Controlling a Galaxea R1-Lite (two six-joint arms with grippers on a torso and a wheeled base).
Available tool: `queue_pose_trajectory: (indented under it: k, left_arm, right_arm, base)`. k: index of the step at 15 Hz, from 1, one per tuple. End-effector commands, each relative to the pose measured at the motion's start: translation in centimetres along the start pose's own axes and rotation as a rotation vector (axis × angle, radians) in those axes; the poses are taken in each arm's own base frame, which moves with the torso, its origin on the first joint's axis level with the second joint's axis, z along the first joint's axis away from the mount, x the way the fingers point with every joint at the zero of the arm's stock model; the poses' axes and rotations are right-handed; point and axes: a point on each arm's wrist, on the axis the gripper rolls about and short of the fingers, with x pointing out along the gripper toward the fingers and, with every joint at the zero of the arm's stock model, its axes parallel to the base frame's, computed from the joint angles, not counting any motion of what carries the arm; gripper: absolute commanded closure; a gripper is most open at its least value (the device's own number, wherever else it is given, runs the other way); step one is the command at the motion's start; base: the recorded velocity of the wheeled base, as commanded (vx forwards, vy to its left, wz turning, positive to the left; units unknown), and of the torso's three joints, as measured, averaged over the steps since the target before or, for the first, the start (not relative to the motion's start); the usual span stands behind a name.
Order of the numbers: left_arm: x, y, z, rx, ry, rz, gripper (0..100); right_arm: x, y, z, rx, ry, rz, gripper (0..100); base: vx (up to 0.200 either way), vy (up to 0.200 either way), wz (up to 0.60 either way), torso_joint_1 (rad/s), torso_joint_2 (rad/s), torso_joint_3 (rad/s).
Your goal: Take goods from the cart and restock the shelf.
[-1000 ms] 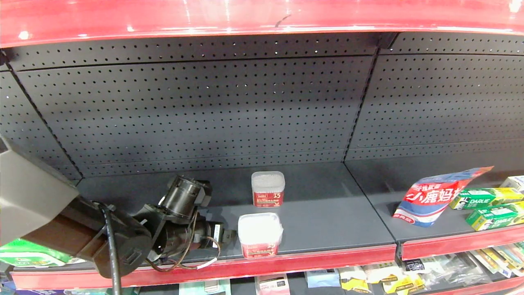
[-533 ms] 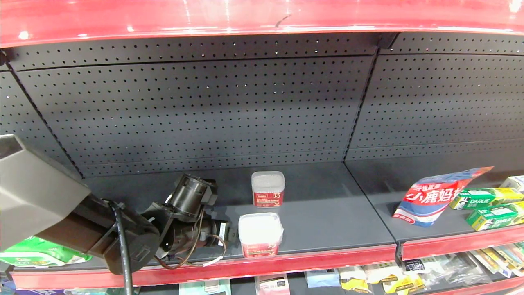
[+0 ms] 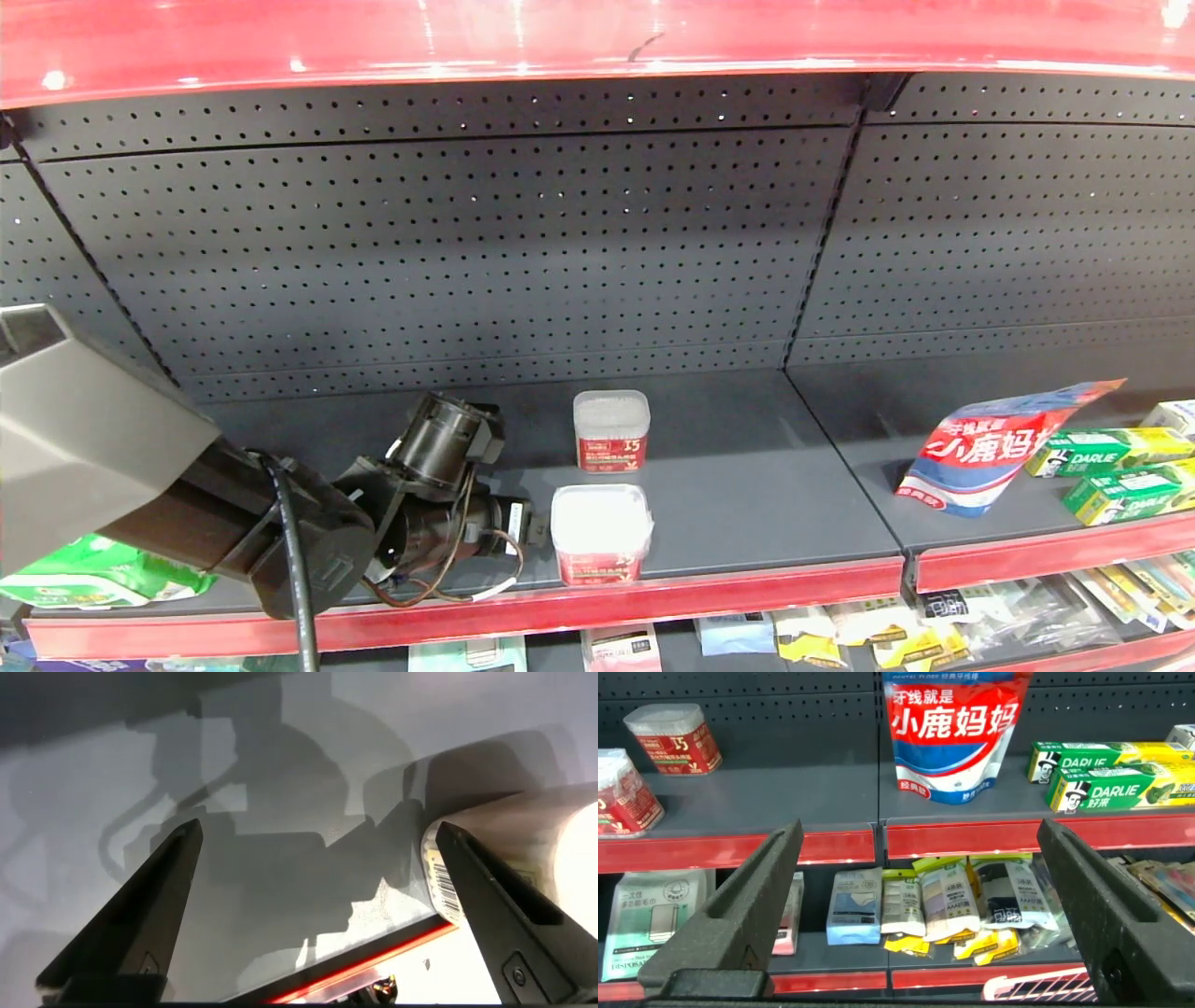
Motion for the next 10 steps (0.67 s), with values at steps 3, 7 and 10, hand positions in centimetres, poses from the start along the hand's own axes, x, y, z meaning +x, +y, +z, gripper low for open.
queue_pose_trajectory:
  k: [3, 7, 10]
  left_arm:
    - [0.13, -0.18, 0.0, 0.004, 0.001, -0.004, 0]
    - [0.23, -0.51, 0.26, 0.007, -0.004, -0.017, 0]
    - [0.36, -0.54, 0.31, 0.007, -0.004, -0.017, 0]
  right_arm:
    - [0.01, 0.0, 0.0, -0.001, 0.0, 0.001, 0]
    - [0.01, 0.0, 0.0, -0.003, 0.0, 0.001, 0]
    - [0.01, 0.0, 0.0, -0.001, 0.0, 0.001, 0]
  base:
    - [0.0, 0.0, 0.0, 0.0, 0.0, 0.0]
    - [0.0, 0.0, 0.0, 0.0, 0.0, 0.0]
    - [0.0, 0.0, 0.0, 0.0, 0.0, 0.0]
